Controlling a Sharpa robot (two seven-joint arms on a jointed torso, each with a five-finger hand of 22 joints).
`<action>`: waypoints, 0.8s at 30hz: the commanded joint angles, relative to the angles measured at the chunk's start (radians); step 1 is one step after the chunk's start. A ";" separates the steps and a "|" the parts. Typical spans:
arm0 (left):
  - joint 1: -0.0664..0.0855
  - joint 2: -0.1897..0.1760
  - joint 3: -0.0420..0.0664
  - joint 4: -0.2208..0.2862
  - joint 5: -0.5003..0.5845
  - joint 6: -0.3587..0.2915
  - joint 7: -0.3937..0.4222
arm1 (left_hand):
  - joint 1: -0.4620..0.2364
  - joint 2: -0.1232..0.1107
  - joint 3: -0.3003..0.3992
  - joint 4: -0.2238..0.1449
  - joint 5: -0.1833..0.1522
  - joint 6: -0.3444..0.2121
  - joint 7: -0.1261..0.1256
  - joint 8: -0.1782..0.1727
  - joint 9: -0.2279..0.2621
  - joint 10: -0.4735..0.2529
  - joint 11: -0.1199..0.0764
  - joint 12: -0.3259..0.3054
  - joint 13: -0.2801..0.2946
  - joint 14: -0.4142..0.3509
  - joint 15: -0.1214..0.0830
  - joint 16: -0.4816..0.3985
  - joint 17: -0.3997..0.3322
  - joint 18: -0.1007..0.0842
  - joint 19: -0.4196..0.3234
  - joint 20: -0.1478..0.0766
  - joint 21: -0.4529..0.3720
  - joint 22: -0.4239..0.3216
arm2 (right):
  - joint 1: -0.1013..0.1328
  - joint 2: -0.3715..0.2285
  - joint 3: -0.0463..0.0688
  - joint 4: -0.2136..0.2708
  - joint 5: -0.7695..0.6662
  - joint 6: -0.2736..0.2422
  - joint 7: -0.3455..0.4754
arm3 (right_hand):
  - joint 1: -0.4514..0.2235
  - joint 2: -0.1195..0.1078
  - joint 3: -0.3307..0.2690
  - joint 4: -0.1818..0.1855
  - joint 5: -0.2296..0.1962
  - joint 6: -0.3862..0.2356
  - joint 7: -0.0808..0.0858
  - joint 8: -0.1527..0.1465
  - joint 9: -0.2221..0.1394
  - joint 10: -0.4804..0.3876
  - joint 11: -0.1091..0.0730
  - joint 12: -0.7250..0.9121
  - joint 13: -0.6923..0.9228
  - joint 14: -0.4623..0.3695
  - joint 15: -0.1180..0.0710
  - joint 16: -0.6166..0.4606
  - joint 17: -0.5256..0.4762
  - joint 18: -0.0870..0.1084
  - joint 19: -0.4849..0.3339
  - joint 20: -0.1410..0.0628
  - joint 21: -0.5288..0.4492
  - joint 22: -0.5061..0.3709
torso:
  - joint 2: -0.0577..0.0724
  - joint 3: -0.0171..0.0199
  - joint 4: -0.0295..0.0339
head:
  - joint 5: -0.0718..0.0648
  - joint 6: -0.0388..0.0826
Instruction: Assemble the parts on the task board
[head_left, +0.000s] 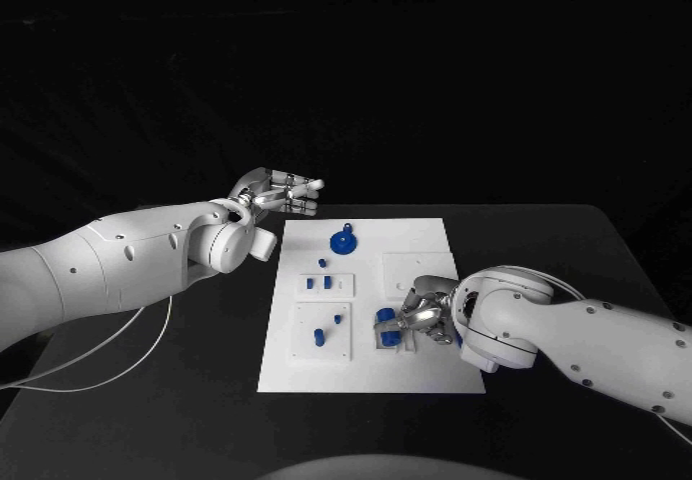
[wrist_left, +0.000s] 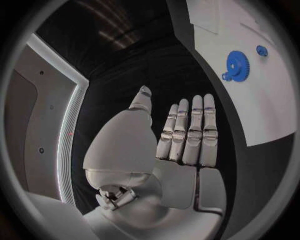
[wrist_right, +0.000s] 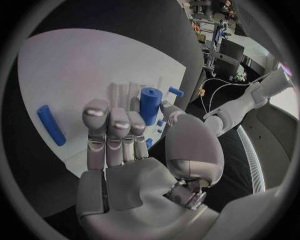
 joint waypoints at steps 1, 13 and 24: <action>0.000 0.002 0.001 0.001 -0.005 0.009 0.005 | -0.006 0.005 0.002 0.003 0.003 0.001 0.003 -0.003 0.000 -0.007 -0.001 0.003 0.001 -0.007 -0.002 -0.004 0.002 -0.014 -0.007 0.000 0.002 -0.001 | 0.000 -0.001 0.000 -0.001 0.000 0.017 0.000 | 0.003 -0.010 0.001 0.007 -0.003 0.001 0.006 -0.004 0.001 -0.005 -0.001 -0.008 -0.003 0.000 -0.002 -0.007 0.001 0.001 0.055 -0.002 -0.007 0.001 | 0.000 0.0005 0.0000 | 0.002 -0.003; 0.000 0.003 0.001 -0.001 -0.007 0.009 0.001 | -0.007 0.003 0.003 0.005 0.004 0.001 0.004 -0.003 0.000 -0.008 -0.001 0.003 0.001 -0.008 -0.001 -0.004 0.002 -0.014 -0.008 0.000 0.003 -0.002 | -0.001 -0.006 0.000 0.006 0.000 0.023 0.001 | 0.004 -0.011 -0.001 0.009 -0.003 0.002 0.006 -0.004 0.001 -0.006 -0.001 -0.013 -0.007 0.000 -0.002 -0.011 0.000 0.000 0.055 -0.002 -0.009 0.001 | 0.000 0.0004 -0.0004 | 0.004 -0.006; 0.000 0.003 0.001 -0.004 -0.008 0.009 0.001 | -0.007 0.003 0.003 0.006 0.004 0.002 0.006 -0.003 0.000 -0.008 0.000 0.003 0.001 -0.008 -0.001 -0.004 0.002 -0.014 -0.008 0.000 0.003 -0.002 | -0.001 -0.007 0.000 0.005 0.000 0.020 0.001 | 0.002 -0.012 -0.001 0.013 -0.004 0.003 0.005 -0.004 0.001 -0.005 -0.001 -0.013 -0.008 0.000 -0.003 -0.011 0.000 0.000 0.055 -0.002 -0.009 0.001 | 0.000 -0.0004 -0.0003 | 0.004 -0.006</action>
